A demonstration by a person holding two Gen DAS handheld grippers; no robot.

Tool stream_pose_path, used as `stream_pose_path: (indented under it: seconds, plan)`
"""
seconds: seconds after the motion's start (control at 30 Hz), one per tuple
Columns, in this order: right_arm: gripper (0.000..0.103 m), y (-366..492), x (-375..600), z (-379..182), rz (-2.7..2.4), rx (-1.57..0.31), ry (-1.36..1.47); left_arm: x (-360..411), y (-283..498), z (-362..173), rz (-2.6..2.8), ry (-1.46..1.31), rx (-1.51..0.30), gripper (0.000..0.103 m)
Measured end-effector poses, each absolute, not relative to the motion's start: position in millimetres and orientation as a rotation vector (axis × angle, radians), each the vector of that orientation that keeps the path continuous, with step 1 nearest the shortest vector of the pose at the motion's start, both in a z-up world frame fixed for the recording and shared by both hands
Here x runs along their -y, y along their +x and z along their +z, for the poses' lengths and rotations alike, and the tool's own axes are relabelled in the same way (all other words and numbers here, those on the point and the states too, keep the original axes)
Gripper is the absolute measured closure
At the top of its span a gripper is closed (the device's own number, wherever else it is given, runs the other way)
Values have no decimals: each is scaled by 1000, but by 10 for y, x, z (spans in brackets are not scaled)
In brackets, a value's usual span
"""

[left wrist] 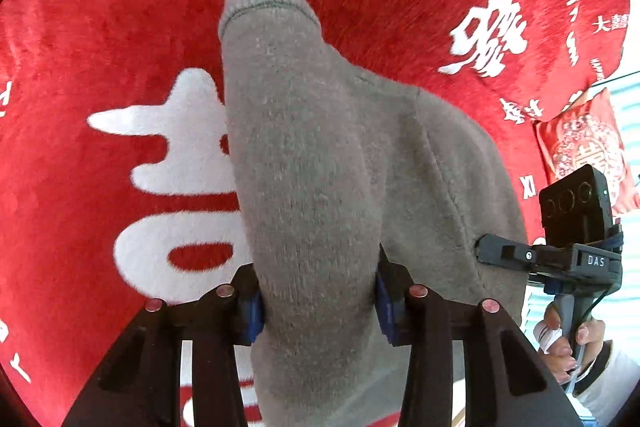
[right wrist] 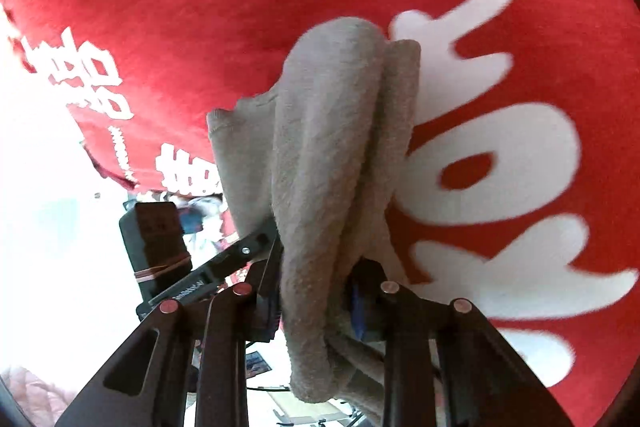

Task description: Fold small clothes

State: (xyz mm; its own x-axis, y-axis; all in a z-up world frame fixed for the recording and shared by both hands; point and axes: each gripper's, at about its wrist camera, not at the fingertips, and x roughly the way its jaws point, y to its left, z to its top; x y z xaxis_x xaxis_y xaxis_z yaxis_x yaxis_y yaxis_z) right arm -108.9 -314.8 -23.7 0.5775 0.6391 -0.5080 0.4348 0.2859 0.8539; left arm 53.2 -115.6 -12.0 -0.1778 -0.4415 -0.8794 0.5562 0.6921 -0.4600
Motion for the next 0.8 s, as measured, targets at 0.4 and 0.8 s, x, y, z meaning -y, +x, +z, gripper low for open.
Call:
stream_pose_path:
  seconds: [0.4,0.8]
  plan:
    - [74,-654,1949,-496,246,-1134,1338,-11,630,139,-784,161,-1476,58]
    - [83,-564,2027,-364,-45,-1311,945,-754,896,94,-625,60,-1401,58]
